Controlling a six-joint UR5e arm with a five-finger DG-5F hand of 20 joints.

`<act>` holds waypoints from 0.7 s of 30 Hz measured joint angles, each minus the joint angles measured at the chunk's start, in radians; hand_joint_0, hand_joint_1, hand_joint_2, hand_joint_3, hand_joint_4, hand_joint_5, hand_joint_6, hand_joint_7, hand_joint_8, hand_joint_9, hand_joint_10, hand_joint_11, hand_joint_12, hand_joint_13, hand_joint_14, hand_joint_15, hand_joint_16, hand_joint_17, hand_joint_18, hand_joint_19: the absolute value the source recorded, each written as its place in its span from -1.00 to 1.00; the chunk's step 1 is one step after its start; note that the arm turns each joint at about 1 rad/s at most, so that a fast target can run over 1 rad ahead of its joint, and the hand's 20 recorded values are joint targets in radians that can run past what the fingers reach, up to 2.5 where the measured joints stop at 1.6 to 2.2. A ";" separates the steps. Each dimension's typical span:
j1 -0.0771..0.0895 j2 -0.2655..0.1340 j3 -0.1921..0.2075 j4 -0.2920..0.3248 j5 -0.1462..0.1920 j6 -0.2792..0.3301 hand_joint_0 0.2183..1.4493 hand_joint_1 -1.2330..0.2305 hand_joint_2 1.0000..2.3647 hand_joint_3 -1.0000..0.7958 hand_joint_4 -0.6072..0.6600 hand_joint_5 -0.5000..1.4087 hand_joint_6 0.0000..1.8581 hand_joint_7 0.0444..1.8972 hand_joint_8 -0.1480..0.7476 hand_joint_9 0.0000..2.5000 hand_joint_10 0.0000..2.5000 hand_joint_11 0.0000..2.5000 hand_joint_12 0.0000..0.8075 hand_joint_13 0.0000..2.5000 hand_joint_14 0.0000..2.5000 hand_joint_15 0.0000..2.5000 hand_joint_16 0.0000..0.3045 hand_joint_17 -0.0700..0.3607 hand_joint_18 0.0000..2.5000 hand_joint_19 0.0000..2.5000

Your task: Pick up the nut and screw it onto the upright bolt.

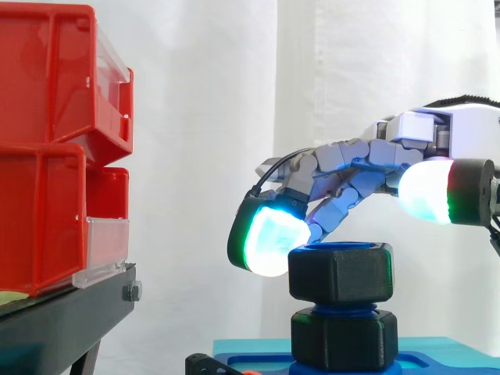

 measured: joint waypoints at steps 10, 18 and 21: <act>-0.006 0.000 -0.002 0.005 -0.001 0.007 -0.53 0.46 -1.00 -0.44 0.22 -0.46 -0.46 0.53 -0.19 -0.29 -1.00 -1.00 -0.47 -0.56 -1.00 -1.00 -0.87 -0.47 -0.82 -1.00; -0.018 0.000 -0.002 0.004 -0.002 0.004 -0.50 0.40 -1.00 -0.44 0.07 -0.43 -0.27 0.16 -0.22 0.04 -1.00 -1.00 -0.76 -0.28 -1.00 -1.00 -0.98 -0.64 -0.51 -1.00; -0.024 0.001 -0.002 0.004 -0.005 0.004 -0.50 0.38 -1.00 -0.44 0.06 -0.42 -0.26 0.13 -0.23 0.14 -1.00 -1.00 -0.87 -0.19 -1.00 -1.00 -0.98 -0.71 -0.45 -1.00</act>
